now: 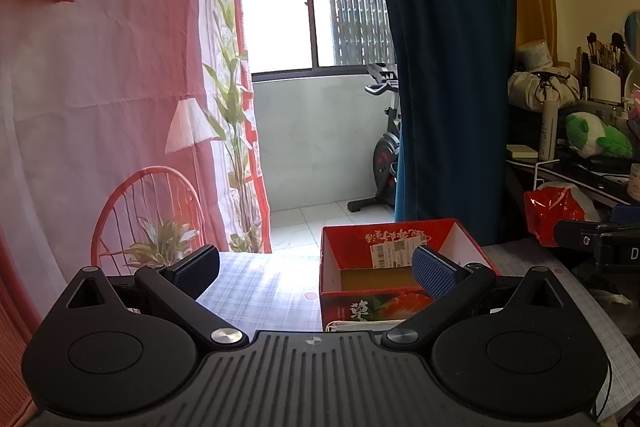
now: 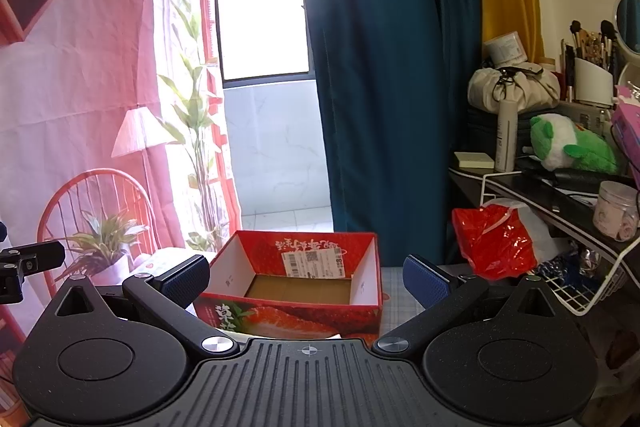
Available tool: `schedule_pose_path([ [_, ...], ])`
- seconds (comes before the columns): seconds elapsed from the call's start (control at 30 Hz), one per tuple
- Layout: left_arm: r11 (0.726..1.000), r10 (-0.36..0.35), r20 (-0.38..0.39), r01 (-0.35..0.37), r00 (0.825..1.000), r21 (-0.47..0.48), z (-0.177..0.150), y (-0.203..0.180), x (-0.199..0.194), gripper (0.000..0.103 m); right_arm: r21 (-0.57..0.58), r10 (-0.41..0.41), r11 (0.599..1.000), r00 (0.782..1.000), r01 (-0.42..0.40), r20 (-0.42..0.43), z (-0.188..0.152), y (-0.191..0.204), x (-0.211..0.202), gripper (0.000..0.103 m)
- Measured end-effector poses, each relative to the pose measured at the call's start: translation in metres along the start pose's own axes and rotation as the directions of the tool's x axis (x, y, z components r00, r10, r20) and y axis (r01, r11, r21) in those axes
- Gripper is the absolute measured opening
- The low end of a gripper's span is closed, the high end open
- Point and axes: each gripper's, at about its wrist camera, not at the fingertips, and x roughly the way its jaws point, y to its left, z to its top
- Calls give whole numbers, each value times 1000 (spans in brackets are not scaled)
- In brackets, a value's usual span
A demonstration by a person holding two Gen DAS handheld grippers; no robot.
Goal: Organize soft objects
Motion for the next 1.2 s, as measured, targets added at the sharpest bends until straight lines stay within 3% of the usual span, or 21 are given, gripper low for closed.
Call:
schedule_pose_path([
  [1.2, 1000, -2, -21, 2, 1000, -16, -5, 2, 4, 103, 4, 8, 1000, 1000, -8, 0, -3, 2, 1, 103],
])
